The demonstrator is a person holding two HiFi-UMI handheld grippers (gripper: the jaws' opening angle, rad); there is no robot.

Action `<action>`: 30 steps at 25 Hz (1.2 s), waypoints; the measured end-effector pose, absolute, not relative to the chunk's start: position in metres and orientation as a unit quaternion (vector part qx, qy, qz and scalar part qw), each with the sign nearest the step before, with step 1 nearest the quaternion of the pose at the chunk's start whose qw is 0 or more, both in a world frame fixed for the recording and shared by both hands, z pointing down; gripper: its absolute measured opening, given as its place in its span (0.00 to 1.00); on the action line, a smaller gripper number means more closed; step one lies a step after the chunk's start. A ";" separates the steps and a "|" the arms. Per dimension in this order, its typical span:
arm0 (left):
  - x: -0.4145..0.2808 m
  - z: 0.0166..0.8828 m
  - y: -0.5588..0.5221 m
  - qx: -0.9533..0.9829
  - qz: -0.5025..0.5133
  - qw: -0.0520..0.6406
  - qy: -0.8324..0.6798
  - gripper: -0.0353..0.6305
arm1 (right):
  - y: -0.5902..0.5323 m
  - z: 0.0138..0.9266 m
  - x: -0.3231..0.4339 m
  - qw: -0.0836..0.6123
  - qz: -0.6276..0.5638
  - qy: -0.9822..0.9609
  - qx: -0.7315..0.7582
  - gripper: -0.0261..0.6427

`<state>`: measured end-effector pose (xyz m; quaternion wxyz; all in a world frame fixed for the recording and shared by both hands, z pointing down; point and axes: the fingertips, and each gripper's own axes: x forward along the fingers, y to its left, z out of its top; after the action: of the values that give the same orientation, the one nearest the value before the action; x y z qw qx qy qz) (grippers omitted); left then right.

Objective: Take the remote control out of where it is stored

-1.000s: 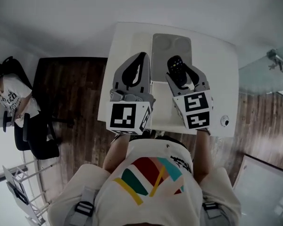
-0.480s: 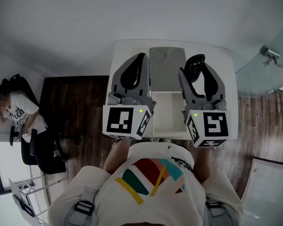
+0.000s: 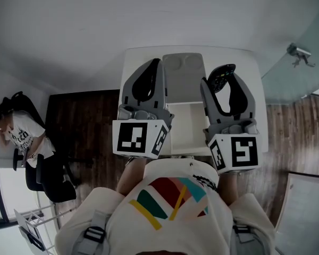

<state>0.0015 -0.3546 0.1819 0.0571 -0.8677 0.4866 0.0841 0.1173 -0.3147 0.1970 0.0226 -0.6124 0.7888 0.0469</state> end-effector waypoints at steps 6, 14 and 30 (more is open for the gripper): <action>0.008 0.184 -0.353 -0.868 0.081 0.058 0.487 0.06 | -0.306 0.205 0.127 0.037 0.029 0.784 -0.619 0.41; 0.017 0.192 -0.345 -0.869 0.071 0.055 0.486 0.06 | -0.296 0.212 0.140 0.024 0.033 0.773 -0.633 0.41; 0.022 0.200 -0.350 -0.866 0.062 0.046 0.493 0.06 | -0.300 0.217 0.155 0.005 0.031 0.763 -0.646 0.41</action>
<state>0.0219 -0.3505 0.1998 0.0463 -0.8663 0.4934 0.0623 0.1548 -0.2998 0.2175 0.0046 -0.6462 0.7626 0.0306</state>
